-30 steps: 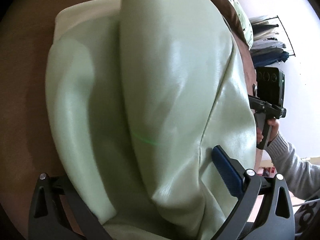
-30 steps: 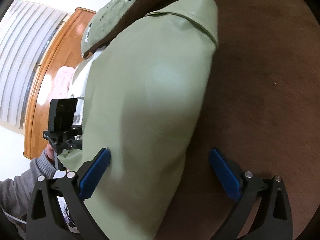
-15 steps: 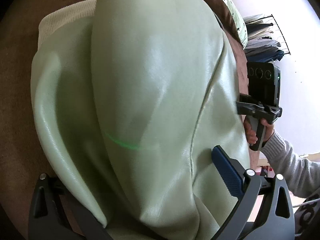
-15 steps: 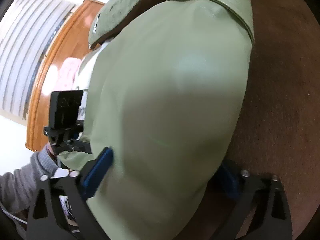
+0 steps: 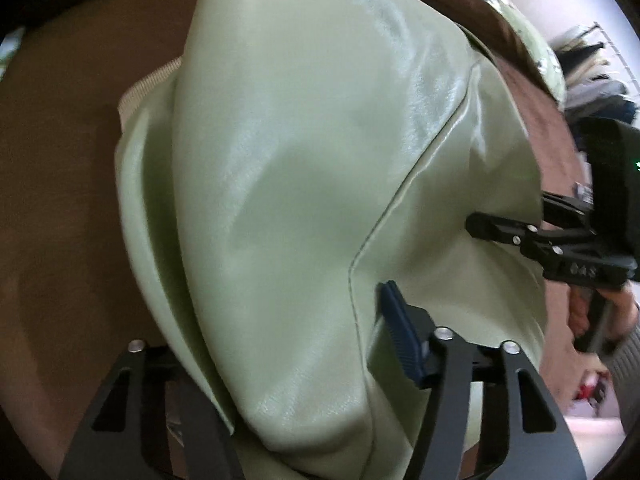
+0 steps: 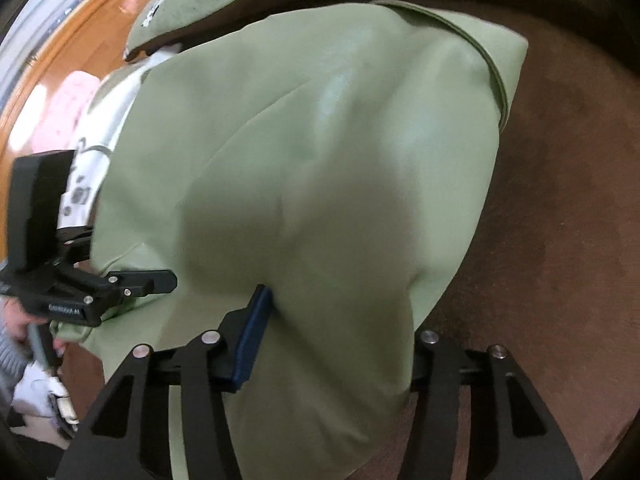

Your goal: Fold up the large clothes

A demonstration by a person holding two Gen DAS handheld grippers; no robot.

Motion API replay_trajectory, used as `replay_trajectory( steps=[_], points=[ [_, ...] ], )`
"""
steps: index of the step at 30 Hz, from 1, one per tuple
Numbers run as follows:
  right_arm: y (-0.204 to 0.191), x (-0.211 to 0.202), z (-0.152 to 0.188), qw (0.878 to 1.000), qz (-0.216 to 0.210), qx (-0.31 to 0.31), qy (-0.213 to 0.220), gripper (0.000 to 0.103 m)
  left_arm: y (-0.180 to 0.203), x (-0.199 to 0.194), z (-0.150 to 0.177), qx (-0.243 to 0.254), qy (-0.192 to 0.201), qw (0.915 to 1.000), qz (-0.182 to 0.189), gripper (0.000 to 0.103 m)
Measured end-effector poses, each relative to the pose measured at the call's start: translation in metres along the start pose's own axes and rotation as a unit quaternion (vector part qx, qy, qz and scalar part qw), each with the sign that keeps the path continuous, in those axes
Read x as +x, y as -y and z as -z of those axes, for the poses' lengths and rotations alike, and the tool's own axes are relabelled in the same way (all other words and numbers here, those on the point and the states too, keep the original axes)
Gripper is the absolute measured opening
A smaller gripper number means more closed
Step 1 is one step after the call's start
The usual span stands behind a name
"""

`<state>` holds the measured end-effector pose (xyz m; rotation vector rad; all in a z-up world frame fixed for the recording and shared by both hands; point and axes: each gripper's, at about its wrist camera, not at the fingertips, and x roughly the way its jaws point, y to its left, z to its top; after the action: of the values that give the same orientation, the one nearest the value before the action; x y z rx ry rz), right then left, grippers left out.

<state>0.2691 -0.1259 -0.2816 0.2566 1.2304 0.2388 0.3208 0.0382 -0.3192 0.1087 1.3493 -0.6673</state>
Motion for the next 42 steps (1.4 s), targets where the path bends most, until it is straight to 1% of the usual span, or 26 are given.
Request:
replay_trajectory(
  steps=[1,4,7,8,10,13,15,21,28,32,34,36,39,42],
  points=[
    [0.0,0.0,0.0,1.0,0.003,0.001,0.001,0.05,0.001,0.001,0.001,-0.008,0.008,0.9999,-0.009,0.057],
    [0.0,0.002,0.0,1.0,0.01,0.003,0.005,0.049,0.0,0.004,0.002,-0.034,0.025,0.999,-0.01,0.056],
    [-0.003,0.002,0.001,1.0,0.015,-0.003,0.009,0.048,-0.001,0.004,0.001,-0.032,0.034,0.9987,-0.018,0.054],
    [-0.005,0.002,-0.002,1.0,0.013,-0.002,0.009,0.048,-0.001,0.004,0.0,-0.034,0.034,0.9987,-0.013,0.051],
    [-0.002,0.001,-0.002,1.0,0.005,-0.004,0.002,0.047,-0.002,0.001,-0.002,-0.039,0.035,0.9986,-0.008,0.05],
    [-0.005,-0.003,-0.004,1.0,-0.001,-0.016,-0.004,0.043,0.003,-0.002,-0.004,-0.037,0.034,0.9987,-0.003,0.045],
    [-0.009,-0.009,-0.006,1.0,-0.003,-0.025,-0.003,0.041,-0.002,-0.007,-0.003,-0.032,0.033,0.9989,-0.003,0.042],
    [-0.017,-0.023,-0.01,1.0,-0.011,-0.027,-0.004,0.035,0.002,-0.02,-0.003,-0.027,0.022,0.9994,-0.005,0.036],
    [-0.026,-0.048,-0.007,0.999,-0.012,-0.033,0.005,0.028,0.022,-0.04,-0.01,-0.001,0.013,0.9998,-0.014,0.03],
    [-0.027,-0.064,-0.005,0.999,-0.009,-0.03,0.01,0.026,0.038,-0.053,-0.013,0.015,0.01,0.9997,-0.015,0.026],
    [-0.027,-0.071,-0.005,0.999,-0.008,-0.029,0.012,0.026,0.046,-0.059,-0.014,0.026,0.011,0.9994,-0.02,0.026],
    [-0.027,-0.076,-0.005,0.999,-0.003,-0.03,0.013,0.025,0.049,-0.061,-0.016,0.026,0.009,0.9995,-0.017,0.026],
    [-0.027,-0.075,-0.004,1.0,0.001,-0.028,0.009,0.025,0.053,-0.055,-0.017,0.027,0.003,0.9995,-0.016,0.026],
    [-0.021,-0.07,0.001,1.0,0.001,-0.022,0.003,0.025,0.05,-0.046,-0.014,0.015,0.0,0.9999,-0.003,0.026]
  ],
)
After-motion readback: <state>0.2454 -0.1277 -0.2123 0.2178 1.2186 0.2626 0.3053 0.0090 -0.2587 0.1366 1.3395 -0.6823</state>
